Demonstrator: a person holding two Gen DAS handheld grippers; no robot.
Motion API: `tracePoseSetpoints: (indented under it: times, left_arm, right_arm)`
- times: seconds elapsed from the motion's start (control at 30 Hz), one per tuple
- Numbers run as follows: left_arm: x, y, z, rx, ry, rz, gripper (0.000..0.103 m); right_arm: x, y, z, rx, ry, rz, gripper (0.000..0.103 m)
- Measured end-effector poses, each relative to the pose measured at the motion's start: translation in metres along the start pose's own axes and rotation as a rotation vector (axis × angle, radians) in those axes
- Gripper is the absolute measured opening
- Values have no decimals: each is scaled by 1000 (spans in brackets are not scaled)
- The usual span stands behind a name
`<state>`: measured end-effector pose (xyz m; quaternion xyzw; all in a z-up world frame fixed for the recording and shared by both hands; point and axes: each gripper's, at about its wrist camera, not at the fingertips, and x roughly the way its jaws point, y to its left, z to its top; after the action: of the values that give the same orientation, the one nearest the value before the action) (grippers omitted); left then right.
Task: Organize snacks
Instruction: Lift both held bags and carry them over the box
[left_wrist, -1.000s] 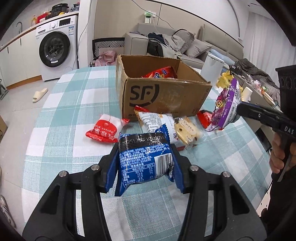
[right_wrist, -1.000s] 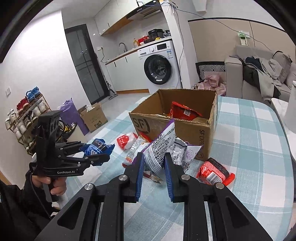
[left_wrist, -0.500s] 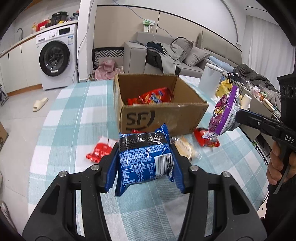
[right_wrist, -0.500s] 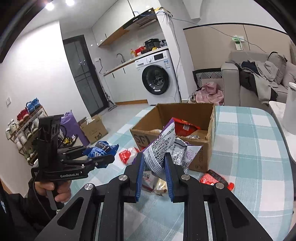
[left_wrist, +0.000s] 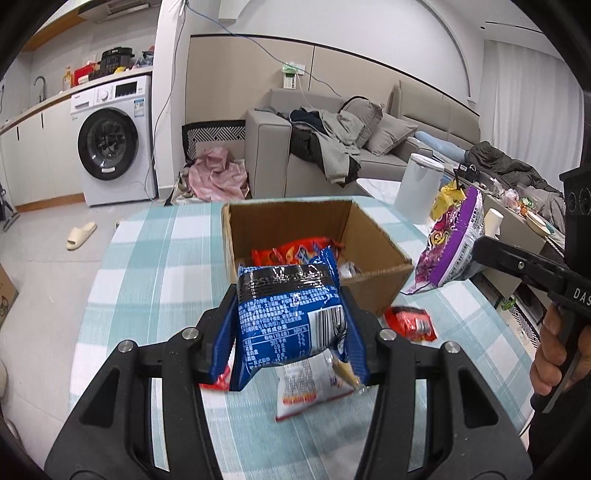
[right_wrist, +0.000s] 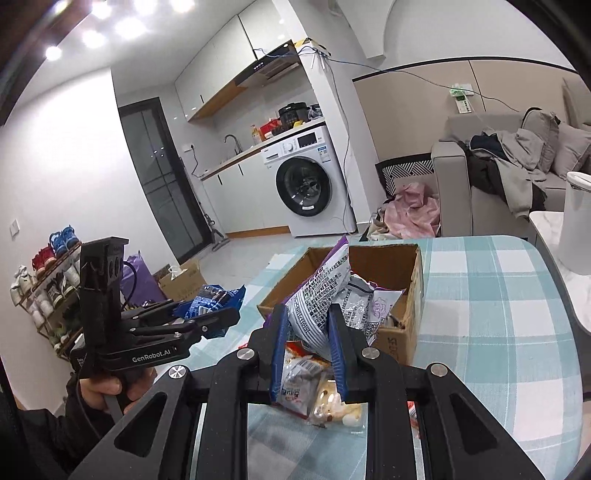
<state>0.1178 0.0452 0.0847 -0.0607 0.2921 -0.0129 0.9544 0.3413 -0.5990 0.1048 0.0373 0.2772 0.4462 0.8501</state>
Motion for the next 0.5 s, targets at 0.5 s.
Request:
tracePoseSetpoints:
  times: [0.5]
  left_arm:
    - [21, 7, 40, -7, -35, 10, 48]
  right_arm:
    - [27, -3, 34, 12, -4, 3, 22]
